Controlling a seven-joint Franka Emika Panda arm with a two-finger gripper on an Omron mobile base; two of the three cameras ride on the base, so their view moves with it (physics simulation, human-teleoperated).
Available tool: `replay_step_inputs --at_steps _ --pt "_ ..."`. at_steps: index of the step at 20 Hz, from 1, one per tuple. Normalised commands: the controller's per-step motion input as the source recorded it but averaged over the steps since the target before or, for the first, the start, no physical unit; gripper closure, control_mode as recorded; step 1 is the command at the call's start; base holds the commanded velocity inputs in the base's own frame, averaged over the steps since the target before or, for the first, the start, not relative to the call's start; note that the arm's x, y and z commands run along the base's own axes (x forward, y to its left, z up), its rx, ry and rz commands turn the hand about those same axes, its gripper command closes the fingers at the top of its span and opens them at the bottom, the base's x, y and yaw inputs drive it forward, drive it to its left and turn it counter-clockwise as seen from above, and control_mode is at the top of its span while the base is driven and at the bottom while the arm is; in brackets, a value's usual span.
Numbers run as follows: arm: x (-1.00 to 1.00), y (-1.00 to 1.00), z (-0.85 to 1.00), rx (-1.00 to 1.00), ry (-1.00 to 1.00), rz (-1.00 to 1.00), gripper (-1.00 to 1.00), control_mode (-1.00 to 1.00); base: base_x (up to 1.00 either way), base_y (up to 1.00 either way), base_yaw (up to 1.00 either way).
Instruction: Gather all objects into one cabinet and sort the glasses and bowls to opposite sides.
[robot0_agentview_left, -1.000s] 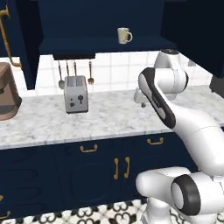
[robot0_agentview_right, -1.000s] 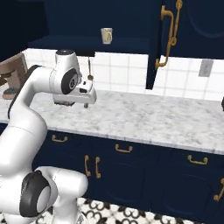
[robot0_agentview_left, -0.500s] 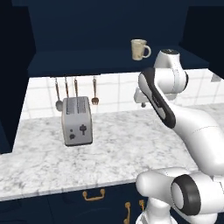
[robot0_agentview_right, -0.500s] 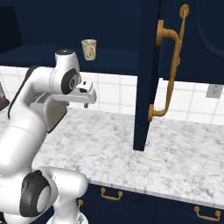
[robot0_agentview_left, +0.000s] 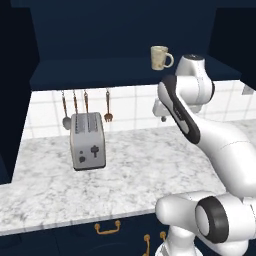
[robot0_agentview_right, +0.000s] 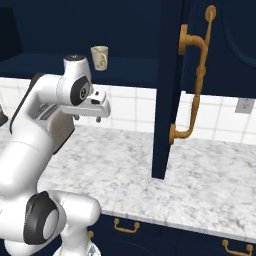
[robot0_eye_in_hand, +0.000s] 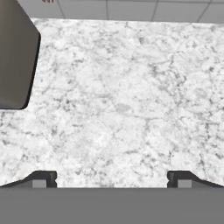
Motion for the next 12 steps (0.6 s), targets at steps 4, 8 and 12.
replay_step_inputs --at_steps 4,8,12 --pt "0.00 0.00 0.00 0.00 0.00 0.00 -1.00 1.00 0.01 0.00 0.05" --pt "0.00 0.00 0.00 0.00 0.00 0.00 -1.00 1.00 0.00 0.00 0.02" --pt "0.00 0.00 0.00 0.00 0.00 0.00 -1.00 1.00 0.00 0.00 0.03"
